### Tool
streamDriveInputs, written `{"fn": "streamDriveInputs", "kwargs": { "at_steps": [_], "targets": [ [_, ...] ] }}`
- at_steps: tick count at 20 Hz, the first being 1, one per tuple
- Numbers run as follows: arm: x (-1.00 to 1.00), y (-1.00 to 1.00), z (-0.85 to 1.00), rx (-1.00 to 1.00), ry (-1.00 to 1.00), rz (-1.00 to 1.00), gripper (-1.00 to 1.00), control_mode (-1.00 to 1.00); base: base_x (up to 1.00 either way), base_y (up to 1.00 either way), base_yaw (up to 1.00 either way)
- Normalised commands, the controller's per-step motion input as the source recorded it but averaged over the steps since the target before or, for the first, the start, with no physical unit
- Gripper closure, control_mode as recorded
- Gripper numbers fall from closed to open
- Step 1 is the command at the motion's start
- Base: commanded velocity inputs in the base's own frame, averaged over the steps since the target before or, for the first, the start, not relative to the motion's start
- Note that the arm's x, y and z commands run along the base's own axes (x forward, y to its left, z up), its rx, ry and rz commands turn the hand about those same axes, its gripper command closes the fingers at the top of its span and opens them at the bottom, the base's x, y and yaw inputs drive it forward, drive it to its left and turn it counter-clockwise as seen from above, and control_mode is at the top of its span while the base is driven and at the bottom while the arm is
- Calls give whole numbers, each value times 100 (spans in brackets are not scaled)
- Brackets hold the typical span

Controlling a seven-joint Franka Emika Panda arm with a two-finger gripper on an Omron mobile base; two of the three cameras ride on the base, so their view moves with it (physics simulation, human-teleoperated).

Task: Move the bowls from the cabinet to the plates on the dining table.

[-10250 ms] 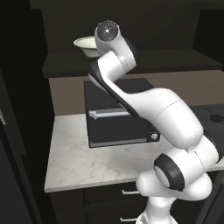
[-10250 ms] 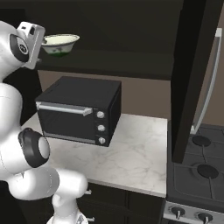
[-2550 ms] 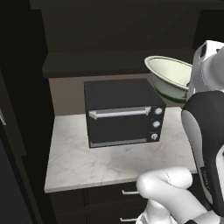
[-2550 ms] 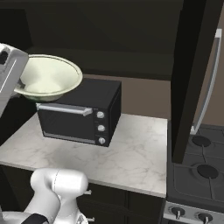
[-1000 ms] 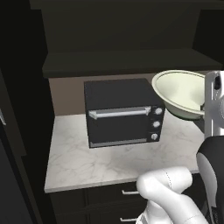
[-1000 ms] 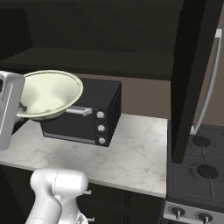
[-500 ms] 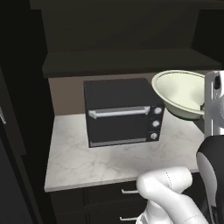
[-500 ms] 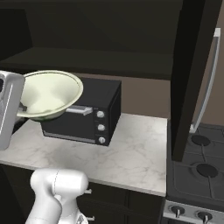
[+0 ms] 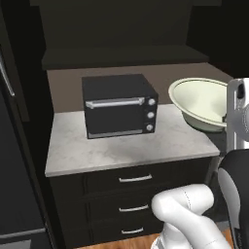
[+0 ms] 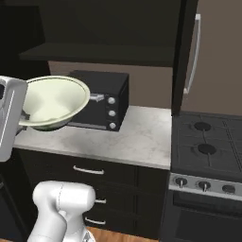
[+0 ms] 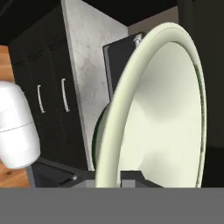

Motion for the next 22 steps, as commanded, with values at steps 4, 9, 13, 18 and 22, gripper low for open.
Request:
{"fn": "streamDriveInputs", "kwargs": {
  "at_steps": [4, 9, 13, 18, 22],
  "targets": [
    [0, 0, 0, 0, 0, 0, 100, 100, -95, -35, -11],
    [0, 0, 0, 0, 0, 0, 100, 100, -84, -33, -13],
    [0, 0, 0, 0, 0, 0, 100, 100, -60, -40, -17],
    [0, 0, 0, 0, 0, 0, 100, 100, -17, -45, -28],
    [0, 0, 0, 0, 0, 0, 100, 100, 0, -47, -36]
  ]
}}
